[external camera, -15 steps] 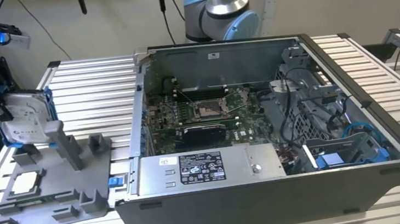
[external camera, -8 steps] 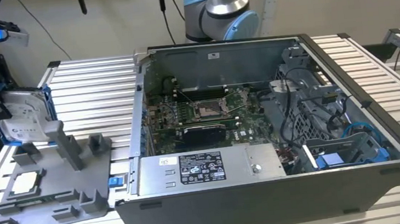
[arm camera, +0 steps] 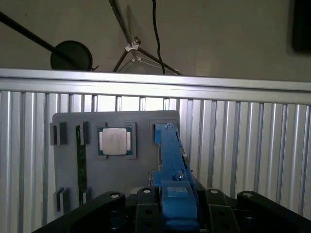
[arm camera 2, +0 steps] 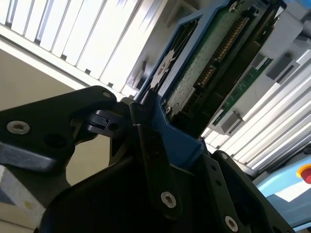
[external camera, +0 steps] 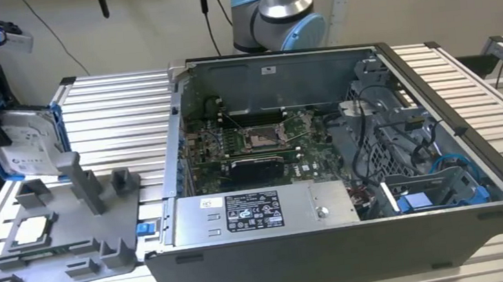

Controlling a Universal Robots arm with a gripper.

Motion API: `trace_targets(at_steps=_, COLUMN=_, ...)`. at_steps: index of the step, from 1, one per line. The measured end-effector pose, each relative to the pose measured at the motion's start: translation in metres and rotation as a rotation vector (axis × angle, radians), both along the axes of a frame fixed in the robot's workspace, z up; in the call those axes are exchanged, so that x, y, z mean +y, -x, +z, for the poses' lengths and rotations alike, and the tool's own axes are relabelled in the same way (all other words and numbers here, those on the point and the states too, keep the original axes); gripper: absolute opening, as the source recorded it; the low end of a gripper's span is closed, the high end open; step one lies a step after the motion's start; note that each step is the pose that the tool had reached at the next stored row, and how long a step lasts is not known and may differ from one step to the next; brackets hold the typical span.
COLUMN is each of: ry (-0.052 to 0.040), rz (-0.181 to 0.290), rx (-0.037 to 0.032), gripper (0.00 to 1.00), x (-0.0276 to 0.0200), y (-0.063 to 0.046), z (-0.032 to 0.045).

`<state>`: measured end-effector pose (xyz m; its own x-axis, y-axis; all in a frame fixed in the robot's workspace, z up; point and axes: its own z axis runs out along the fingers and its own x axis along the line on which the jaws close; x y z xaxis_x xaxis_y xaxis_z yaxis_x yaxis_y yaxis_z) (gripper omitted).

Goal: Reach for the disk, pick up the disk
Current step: 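Pick up the disk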

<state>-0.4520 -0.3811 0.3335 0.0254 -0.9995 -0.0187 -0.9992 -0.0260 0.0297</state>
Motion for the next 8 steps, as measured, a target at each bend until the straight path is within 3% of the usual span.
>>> trace_targets(at_steps=8, ry=0.0000, rz=0.000, rx=-0.0001, gripper=0.00, x=0.0000, y=0.0000, z=0.0071)
